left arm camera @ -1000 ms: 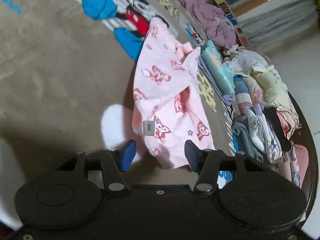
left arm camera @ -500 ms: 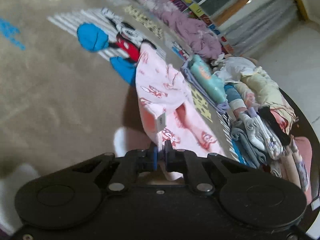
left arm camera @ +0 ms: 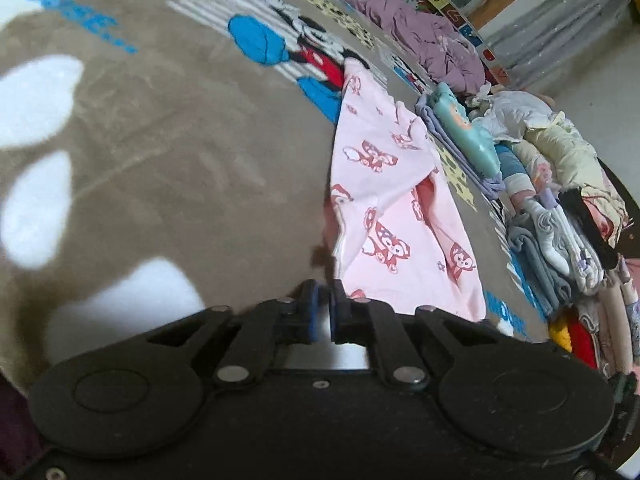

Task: Fold clothes
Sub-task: 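Lay the pink garment flat on the bed and open both grippers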

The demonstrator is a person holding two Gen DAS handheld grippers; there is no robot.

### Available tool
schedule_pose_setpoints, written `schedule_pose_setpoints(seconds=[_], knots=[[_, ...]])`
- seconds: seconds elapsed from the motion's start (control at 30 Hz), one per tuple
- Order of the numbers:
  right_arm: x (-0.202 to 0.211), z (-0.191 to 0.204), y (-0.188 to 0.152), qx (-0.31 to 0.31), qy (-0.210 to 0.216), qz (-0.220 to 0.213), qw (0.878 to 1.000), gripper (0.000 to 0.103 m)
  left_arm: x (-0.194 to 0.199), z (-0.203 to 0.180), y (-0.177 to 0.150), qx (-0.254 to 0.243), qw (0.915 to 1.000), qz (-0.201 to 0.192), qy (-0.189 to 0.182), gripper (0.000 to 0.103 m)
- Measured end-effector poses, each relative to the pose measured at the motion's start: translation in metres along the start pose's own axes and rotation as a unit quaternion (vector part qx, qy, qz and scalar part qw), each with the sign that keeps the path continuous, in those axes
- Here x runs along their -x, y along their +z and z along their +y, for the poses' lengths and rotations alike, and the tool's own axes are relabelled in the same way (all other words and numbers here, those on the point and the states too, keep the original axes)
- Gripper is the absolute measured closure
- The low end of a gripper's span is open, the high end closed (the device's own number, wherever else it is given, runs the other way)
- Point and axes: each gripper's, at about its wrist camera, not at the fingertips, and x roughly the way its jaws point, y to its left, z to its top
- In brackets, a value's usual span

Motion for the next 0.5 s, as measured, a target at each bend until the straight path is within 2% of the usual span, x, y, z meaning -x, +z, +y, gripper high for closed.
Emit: schedule_pose_setpoints(seconds=[0.03, 0.07, 0.1, 0.13, 0.23, 0.33, 0.43, 0.5], knots=[[0.005, 0.001, 0.001, 0.013, -0.004, -0.014, 1.0, 0.068, 0.005, -0.002, 0.001, -0.008, 0.9999, -0.007, 0.008, 0.079], [0.01, 0.001, 0.001, 0.027, -0.007, -0.028, 0.999, 0.065, 0.009, -0.005, 0.001, -0.017, 0.9996, -0.016, 0.018, 0.069], [0.012, 0.002, 0.004, 0.041, -0.006, -0.037, 0.998, 0.065, 0.013, -0.009, 0.003, -0.028, 0.9989, -0.027, 0.025, 0.05], [0.012, 0.003, 0.007, 0.055, -0.005, -0.042, 0.998, 0.065, 0.018, -0.012, 0.005, -0.04, 0.9978, -0.041, 0.033, 0.047], [0.006, 0.006, 0.015, 0.097, -0.002, -0.044, 0.994, 0.061, 0.022, -0.021, 0.02, -0.076, 0.9942, -0.065, 0.041, 0.047], [-0.008, 0.014, 0.023, 0.125, 0.007, -0.033, 0.992, 0.061, 0.018, -0.027, 0.04, -0.088, 0.9933, -0.072, 0.022, 0.047], [-0.018, 0.025, 0.025, 0.168, 0.002, -0.029, 0.985, 0.061, 0.008, -0.041, 0.061, -0.116, 0.9896, -0.079, 0.027, 0.048], [-0.022, 0.03, 0.024, 0.184, -0.009, -0.033, 0.982, 0.055, -0.003, -0.051, 0.076, -0.139, 0.9865, -0.082, 0.028, 0.048]])
